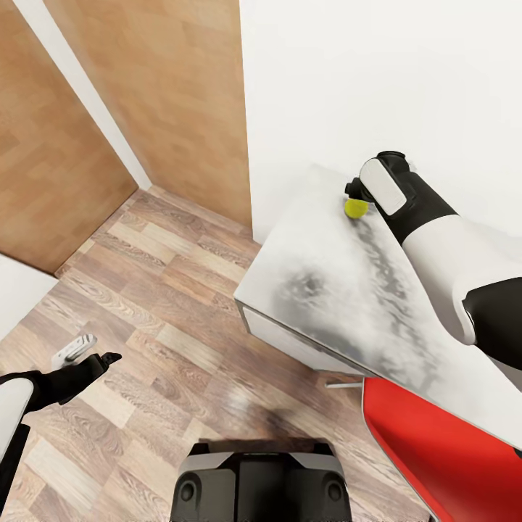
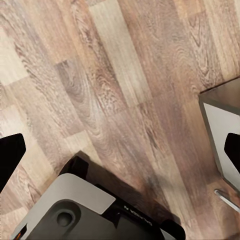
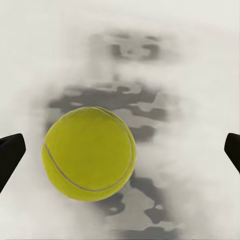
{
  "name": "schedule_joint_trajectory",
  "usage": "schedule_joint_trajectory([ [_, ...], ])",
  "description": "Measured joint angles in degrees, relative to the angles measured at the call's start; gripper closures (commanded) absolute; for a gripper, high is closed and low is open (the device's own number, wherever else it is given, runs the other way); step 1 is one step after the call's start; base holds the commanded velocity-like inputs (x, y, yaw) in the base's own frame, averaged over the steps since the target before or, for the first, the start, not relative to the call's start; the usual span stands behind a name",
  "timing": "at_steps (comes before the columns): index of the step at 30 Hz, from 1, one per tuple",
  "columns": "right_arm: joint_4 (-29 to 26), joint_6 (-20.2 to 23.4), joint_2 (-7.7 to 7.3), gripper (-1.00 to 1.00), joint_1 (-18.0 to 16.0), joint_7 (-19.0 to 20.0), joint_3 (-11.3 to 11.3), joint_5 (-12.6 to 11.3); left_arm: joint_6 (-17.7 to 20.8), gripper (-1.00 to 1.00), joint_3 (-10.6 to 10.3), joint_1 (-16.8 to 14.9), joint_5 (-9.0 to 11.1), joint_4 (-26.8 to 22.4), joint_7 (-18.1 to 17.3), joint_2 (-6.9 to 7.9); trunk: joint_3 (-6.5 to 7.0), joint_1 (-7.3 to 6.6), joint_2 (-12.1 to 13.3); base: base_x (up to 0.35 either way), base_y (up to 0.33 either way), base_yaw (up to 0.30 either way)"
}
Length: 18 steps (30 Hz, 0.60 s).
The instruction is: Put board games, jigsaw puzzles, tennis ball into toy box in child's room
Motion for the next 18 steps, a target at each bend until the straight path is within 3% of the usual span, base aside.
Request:
schedule_joint_trajectory([
  [18, -0.2, 0.3, -0.07, -1.00, 0.0, 2.8, -0.3, -0.2, 0.0, -1.00, 0.0, 0.0, 0.0, 0.1, 0.0, 0.00, -0.49, 0.00, 0.0, 0.000, 0.000, 0.000],
])
